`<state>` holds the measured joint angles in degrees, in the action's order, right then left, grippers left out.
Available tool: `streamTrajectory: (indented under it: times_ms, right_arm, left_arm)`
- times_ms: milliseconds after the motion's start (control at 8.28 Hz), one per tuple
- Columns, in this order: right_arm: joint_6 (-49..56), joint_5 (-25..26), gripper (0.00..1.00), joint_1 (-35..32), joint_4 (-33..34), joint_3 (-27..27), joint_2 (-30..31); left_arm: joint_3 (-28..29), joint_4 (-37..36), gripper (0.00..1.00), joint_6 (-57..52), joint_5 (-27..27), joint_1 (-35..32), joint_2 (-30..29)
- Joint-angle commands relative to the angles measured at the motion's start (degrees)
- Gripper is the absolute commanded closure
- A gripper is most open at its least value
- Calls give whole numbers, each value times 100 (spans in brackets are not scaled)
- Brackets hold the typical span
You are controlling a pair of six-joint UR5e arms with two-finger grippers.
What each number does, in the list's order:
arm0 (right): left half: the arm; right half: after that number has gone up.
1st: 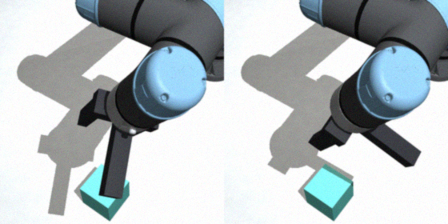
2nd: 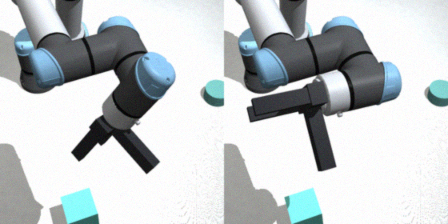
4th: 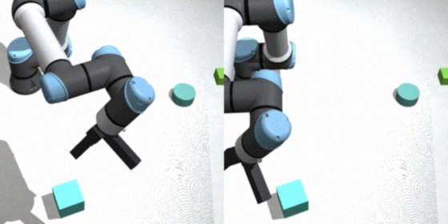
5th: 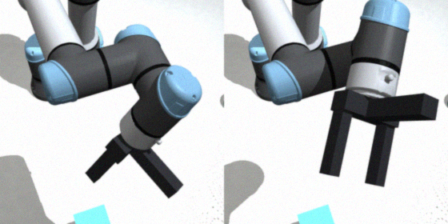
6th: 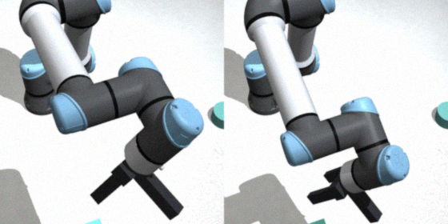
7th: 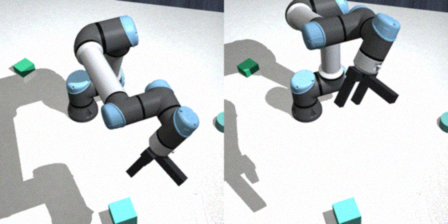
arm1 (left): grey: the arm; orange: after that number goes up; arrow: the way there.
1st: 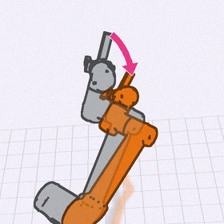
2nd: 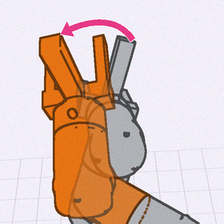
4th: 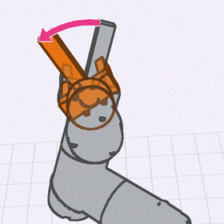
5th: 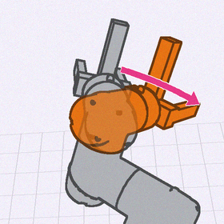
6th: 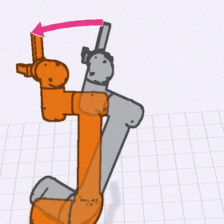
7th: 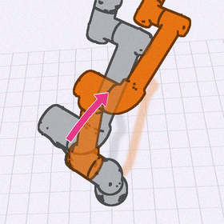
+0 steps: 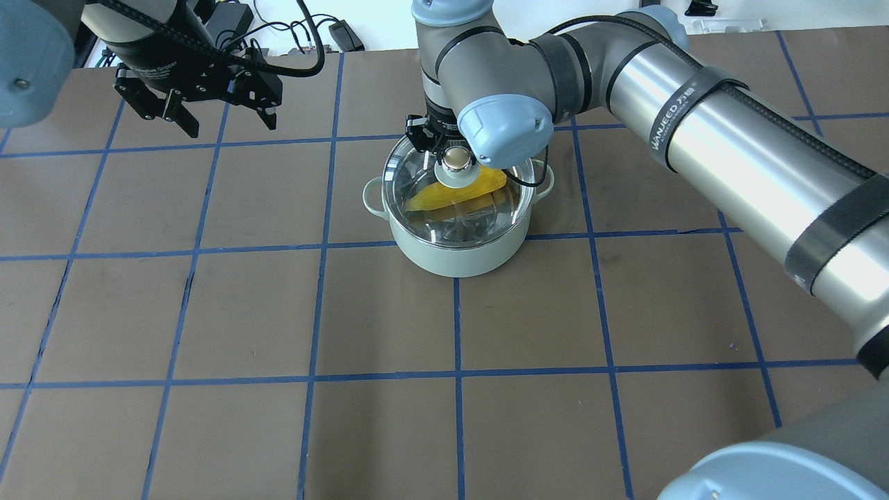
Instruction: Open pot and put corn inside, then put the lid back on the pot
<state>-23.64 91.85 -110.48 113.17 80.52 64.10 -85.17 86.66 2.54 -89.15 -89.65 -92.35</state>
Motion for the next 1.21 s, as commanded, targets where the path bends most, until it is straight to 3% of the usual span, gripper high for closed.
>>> streamTrajectory:
  times_ms: [0, 242, 362, 483, 846, 1087]
  right_arm:
    - [9, 0, 53, 0, 38, 16, -29]
    - [9, 9, 53, 0, 38, 16, -29]
    - [44, 9, 30, 0, 38, 16, -38]
    - [44, 17, 0, 0, 38, 16, -38]
    - [61, 166, 0, 52, 12, -10, 102]
    - [349, 123, 0, 411, -415, 77, 732]
  left_arm:
    - [-9, 9, 0, -8, 20, 0, -2]
    - [-9, 9, 0, 1, 29, 0, -11]
    - [-9, 9, 0, 1, 29, 0, -11]
    - [-9, 9, 0, 1, 29, 0, -11]
    - [-9, 9, 0, 27, 29, 0, -11]
    - [-9, 9, 0, 36, -32, 0, -11]
